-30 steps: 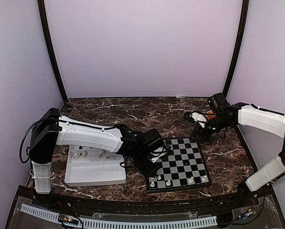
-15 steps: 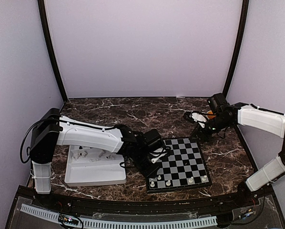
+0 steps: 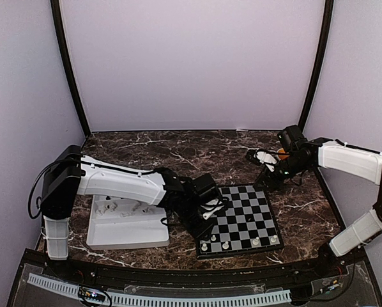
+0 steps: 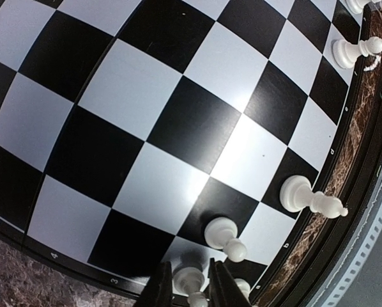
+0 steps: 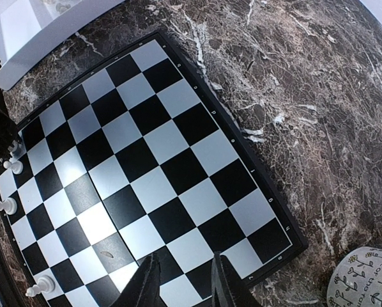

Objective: Set up the chess pieces on the board
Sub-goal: Place the rook at a2, then pick up the queen from the storage box.

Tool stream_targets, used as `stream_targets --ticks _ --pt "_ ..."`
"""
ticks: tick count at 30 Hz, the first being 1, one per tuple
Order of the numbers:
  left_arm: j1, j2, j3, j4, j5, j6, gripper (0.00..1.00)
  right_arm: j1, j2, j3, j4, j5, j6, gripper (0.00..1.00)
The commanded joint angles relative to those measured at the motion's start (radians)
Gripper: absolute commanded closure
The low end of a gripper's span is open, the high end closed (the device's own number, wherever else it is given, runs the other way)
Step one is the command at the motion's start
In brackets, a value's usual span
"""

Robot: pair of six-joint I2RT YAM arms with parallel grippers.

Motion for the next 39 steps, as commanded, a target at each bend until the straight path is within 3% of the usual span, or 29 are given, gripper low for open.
stream_targets --ticks 1,8,15,20,27,33,39 --pt "-0.005 -0.008 0.021 -0.020 0.002 0.001 0.74 -0.004 0.007 -0.005 0.018 -0.010 0.000 0.71" --pt "-0.005 -0.041 0.044 -0.042 -0.026 0.006 0.72 -0.004 0.007 -0.004 0.015 -0.011 0.000 0.71" --pt "0.003 -0.160 0.079 -0.076 -0.159 0.039 0.65 -0.004 0.013 0.003 0.013 -0.016 0.001 0.71" --pt "0.078 -0.285 0.033 -0.116 -0.318 -0.007 0.62 -0.004 0.013 0.007 0.009 -0.018 0.002 0.71" --pt "0.291 -0.480 -0.253 -0.151 -0.419 -0.111 0.64 -0.001 0.005 0.069 -0.030 -0.052 -0.015 0.72" --pt "0.472 -0.581 -0.469 -0.042 -0.313 -0.091 0.64 0.022 0.025 0.156 -0.102 -0.036 -0.070 0.73" --pt "0.565 -0.532 -0.583 0.076 -0.238 -0.060 0.64 0.058 0.089 0.207 -0.106 -0.053 -0.062 0.74"
